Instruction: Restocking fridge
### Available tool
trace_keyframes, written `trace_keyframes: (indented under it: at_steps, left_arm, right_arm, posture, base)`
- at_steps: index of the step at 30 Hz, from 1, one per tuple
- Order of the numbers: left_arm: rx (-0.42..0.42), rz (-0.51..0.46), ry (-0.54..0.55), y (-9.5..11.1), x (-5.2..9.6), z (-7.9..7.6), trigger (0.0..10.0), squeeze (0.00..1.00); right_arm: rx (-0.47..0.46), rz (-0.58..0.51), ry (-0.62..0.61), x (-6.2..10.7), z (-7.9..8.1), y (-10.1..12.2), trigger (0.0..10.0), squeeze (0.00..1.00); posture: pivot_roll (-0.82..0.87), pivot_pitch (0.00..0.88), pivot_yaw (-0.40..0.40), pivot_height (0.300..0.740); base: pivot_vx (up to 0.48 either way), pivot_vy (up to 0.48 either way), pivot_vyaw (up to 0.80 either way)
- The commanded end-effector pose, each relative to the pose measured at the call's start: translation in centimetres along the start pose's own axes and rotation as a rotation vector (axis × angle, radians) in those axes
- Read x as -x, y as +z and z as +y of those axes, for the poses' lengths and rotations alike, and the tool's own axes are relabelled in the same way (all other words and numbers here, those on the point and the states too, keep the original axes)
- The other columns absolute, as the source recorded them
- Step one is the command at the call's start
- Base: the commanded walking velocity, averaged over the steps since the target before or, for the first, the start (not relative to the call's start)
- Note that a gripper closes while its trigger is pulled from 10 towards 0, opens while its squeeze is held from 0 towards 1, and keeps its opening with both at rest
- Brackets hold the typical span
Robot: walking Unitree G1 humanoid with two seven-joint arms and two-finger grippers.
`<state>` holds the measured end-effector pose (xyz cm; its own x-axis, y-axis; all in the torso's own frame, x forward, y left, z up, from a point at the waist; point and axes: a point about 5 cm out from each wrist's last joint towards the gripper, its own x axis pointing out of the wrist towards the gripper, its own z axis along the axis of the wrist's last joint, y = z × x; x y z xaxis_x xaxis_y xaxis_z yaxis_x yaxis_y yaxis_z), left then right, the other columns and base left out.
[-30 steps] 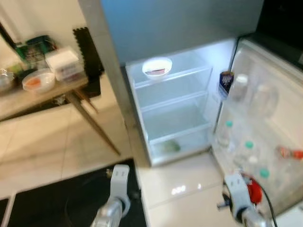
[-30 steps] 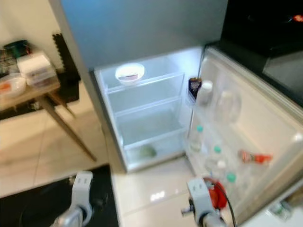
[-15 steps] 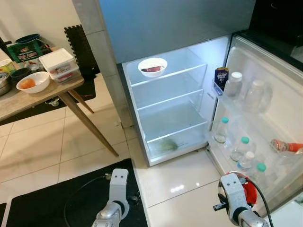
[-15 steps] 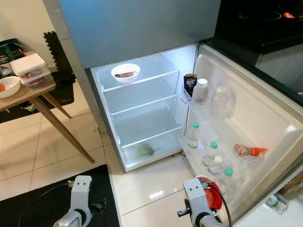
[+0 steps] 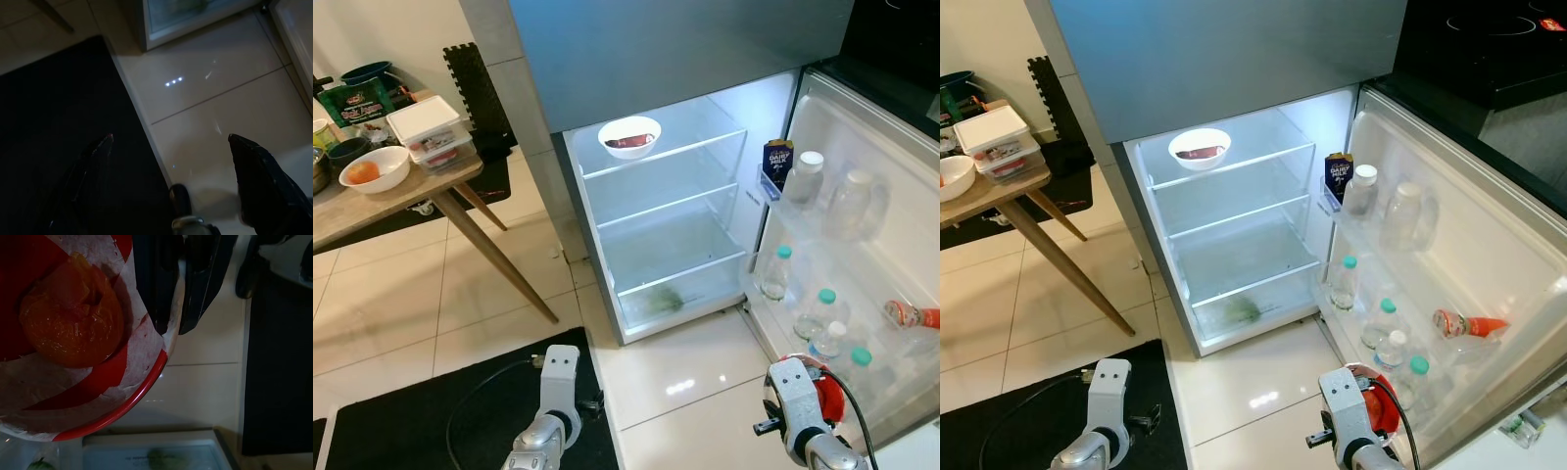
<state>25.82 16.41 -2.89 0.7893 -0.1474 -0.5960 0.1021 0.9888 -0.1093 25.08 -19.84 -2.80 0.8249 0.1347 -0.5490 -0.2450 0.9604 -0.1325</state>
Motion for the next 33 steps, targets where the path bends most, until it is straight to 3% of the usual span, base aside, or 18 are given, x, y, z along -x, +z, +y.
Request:
trace_keyframes:
  at_steps: [1, 27, 33]
  left_arm:
    - [-0.006, 0.006, 0.018, -0.33, 0.25, 0.73, 10.0, 0.0]
    - [-0.002, -0.011, 0.018, 0.02, 0.2, 0.81, 10.0, 0.0]
    - [0.0, -0.016, 0.02, 0.13, 0.19, 0.78, 10.0, 0.0]
  right_arm:
    - [-0.004, -0.013, 0.0, -0.07, 0.15, 0.22, 10.0, 0.0]
    - [-0.001, -0.019, 0.003, -0.19, 0.2, 0.48, 10.0, 0.0]
    - [0.087, -0.042, 0.055, -0.19, 0.61, 0.84, 10.0, 0.0]
  posture:
    - [-0.08, 0.107, 0.1, 0.74]
    - [-0.07, 0.103, 0.098, 0.74]
    - [-0.07, 0.101, 0.095, 0.74]
  base:
    - [0.315, 0.0, 0.0]
    - [0.371, 0.0, 0.0]
    - [0.36, 0.0, 0.4]
